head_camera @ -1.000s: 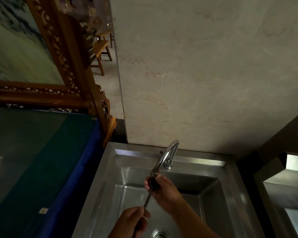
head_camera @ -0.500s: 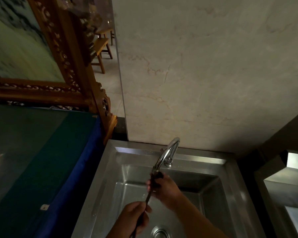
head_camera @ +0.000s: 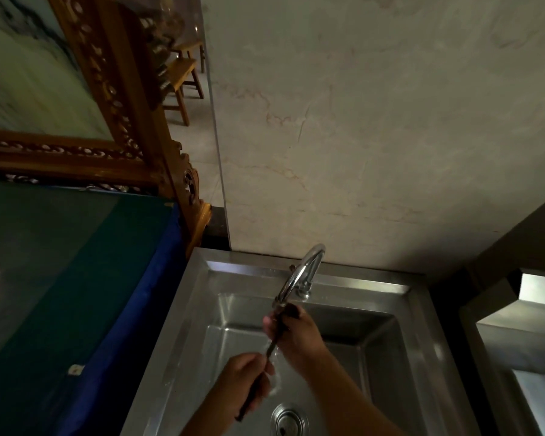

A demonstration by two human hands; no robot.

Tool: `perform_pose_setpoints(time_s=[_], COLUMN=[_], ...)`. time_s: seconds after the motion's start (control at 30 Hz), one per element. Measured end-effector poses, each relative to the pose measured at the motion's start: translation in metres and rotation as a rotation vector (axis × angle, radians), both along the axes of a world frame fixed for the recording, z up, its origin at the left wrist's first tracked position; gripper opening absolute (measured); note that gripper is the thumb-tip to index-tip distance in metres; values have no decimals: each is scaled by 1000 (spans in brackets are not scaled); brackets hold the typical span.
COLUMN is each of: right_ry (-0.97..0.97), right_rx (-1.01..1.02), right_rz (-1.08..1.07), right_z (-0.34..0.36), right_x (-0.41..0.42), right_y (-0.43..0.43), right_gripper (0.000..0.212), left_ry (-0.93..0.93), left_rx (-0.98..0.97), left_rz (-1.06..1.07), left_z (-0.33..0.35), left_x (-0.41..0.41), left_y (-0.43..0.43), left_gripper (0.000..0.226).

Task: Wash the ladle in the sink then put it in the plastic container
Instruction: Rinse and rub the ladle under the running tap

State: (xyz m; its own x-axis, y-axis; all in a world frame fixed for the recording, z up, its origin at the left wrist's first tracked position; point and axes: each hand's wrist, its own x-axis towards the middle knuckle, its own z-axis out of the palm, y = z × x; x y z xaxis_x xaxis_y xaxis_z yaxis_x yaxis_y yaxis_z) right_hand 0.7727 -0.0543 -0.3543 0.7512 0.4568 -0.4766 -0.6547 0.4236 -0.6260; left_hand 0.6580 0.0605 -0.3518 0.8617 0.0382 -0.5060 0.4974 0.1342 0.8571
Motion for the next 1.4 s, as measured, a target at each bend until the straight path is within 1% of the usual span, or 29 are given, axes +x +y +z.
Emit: perform_pose_setpoints(time_s=[0.03, 0.1, 0.13, 0.2, 0.27, 0.33, 0.37, 0.4, 0.47, 0.5, 0.57, 0.6, 0.63, 0.67, 0.77, 0.87, 0.93, 1.0, 1.1, 1.13, 1.17, 1.2, 1.23, 1.27, 1.3, 1.33, 1.37, 1.4], right_ry=[31, 40, 11, -91, -218, -365, -400, -403, -338, -271, -109, -47, -30, -49, -222, -334, -408, -540, -584, -627, -659, -673, -654, -619, -677, -775, -813, -893], right_rx=[51, 29, -42, -285, -496, -610, -633, -647, -634, -566, -338, -261, -247, -279, -445, -559, -742, -931, -1019, -1059, -1118, -1145, -1136, -1126, -1175, -1253, -1269, -1317], right_rz=[-34, -11, 36, 184, 341, 469, 492, 481, 367, 289, 155, 112, 101, 125, 212, 261, 316, 372, 398, 440, 482, 491, 439, 389, 443, 513, 582, 655], right_z=[-1, -1, -1, 3, 7, 11, 10, 9, 6, 2, -4, -6, -8, -9, -7, 3, 8, 12, 9, 4, 1, -1, -4, -7, -5, -2, -5, -7], right_x=[-2, -3, -1, 7, 18, 26, 29, 29, 24, 20, 12, 10, 10, 11, 24, 52, 75, 92, 109, 111, 113, 115, 112, 112, 114, 114, 114, 113], right_y=[3, 3, 0, -12, -23, -29, -29, -28, -22, -19, -13, -10, -7, -6, -8, -6, 0, 7, 15, 19, 20, 20, 21, 18, 15, 11, 10, 7], right_gripper=[21, 21, 24, 31, 30, 29, 29, 27, 24, 24, 26, 27, 27, 26, 19, 29, 40, 51, 58, 55, 46, 30, 17, 16, 14, 20, 33, 40], left_ry=[-6, 3, 13, 31, 52, 61, 59, 47, 10, -10, -31, -31, -25, -14, 30, 57, 50, 29, 11, 11, 10, 8, 4, 1, -3, -7, -13, -17], left_rx=[-17, -27, -16, 35, 132, 227, 245, 240, 192, 172, 138, 117, 95, 75, 44, 28, 30, 35, 31, 36, 39, 40, 44, 48, 51, 52, 53, 49], left_rz=[21, 42, 35, -20, -118, -204, -226, -228, -174, -124, -6, 44, 84, 116, 171, 186, 185, 176, 186, 191, 189, 183, 176, 169, 161, 154, 147, 143], left_z=[-4, -8, -8, -7, -3, 2, 4, 5, 5, 4, -2, -6, -10, -14, -22, -24, -26, -24, -24, -27, -29, -30, -30, -30, -30, -28, -27, -25], left_x=[-2, -4, -5, -4, 0, 7, 10, 13, 15, 14, 10, 8, 4, 1, -8, -10, -8, -7, -6, -5, -4, -4, -4, -4, -4, -4, -4, -4], left_y=[-8, -12, -8, 7, 26, 41, 47, 49, 45, 40, 24, 16, 9, 2, -10, -8, -3, -1, 4, 6, 7, 8, 8, 8, 8, 8, 8, 8], left_gripper=[29, 29, 29, 30, 31, 32, 32, 32, 32, 32, 32, 32, 31, 30, 30, 30, 31, 32, 33, 34, 34, 33, 33, 33, 32, 32, 32, 32])
